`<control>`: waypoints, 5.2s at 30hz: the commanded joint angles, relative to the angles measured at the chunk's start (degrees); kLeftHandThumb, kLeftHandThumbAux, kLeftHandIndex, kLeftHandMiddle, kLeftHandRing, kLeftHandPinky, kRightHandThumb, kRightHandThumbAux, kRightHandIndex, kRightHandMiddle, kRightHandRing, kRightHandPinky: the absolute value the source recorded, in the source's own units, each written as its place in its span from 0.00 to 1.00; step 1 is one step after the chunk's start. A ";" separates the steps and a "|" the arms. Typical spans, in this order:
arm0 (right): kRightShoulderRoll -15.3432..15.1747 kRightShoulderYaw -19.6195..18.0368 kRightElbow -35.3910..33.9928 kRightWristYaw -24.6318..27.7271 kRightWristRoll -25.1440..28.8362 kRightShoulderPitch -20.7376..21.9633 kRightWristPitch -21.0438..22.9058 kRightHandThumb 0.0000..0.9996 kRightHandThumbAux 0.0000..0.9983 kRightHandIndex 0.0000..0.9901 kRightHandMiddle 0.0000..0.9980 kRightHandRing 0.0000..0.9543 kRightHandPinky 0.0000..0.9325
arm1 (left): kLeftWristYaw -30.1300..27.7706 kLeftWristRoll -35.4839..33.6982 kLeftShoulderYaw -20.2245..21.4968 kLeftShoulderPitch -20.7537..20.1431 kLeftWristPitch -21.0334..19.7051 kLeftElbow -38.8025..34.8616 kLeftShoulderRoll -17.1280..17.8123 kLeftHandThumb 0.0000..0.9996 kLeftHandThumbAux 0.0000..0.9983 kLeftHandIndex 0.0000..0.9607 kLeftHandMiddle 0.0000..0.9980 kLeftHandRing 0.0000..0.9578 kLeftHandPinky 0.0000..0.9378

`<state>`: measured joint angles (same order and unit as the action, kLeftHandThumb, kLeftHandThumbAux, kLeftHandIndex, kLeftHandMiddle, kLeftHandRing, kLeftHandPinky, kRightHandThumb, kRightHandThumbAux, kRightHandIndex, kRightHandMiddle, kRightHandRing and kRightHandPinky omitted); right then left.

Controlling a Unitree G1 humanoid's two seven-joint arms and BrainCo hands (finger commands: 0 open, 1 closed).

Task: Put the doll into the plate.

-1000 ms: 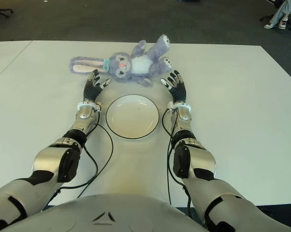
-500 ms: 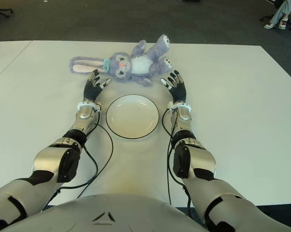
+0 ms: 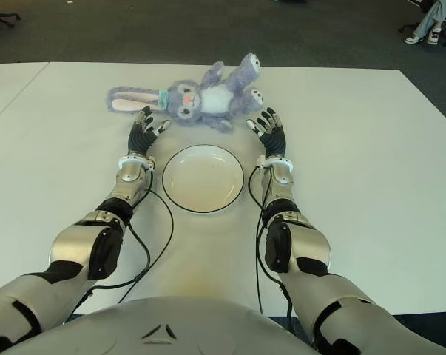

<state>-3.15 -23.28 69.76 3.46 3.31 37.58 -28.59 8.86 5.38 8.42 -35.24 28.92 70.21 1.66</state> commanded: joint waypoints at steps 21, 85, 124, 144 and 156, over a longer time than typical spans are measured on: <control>4.28 -3.80 6.28 -1.98 5.10 -2.40 2.35 0.25 0.79 0.14 0.16 0.19 0.25 | -1.16 -0.01 0.57 11.16 -9.53 8.04 -2.51 0.00 0.61 0.06 0.08 0.07 0.07; -2.60 -0.86 6.15 -5.30 2.78 8.51 2.99 0.39 0.83 0.18 0.18 0.21 0.26 | -1.04 0.29 0.29 11.22 -8.72 8.03 -3.06 0.00 0.61 0.06 0.07 0.06 0.04; -13.75 7.37 6.62 -2.92 -3.68 12.19 9.50 0.24 0.52 0.00 0.00 0.00 0.00 | -0.43 0.68 0.20 11.99 -6.73 7.88 -3.54 0.00 0.57 0.05 0.06 0.04 0.03; -15.91 9.96 6.75 -0.93 -5.13 13.58 10.89 0.24 0.47 0.00 0.00 0.00 0.00 | -0.56 0.46 0.22 11.81 -6.64 8.03 -3.82 0.00 0.56 0.05 0.05 0.04 0.03; -18.49 20.17 6.61 3.88 -15.04 14.76 11.78 0.15 0.35 0.00 0.00 0.00 0.00 | -1.21 0.11 0.77 11.83 -6.98 8.08 -3.83 0.00 0.56 0.06 0.06 0.04 0.03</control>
<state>-20.40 -8.28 75.23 5.28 -6.65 51.00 -18.49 9.15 5.56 8.74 -35.66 29.18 70.17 1.47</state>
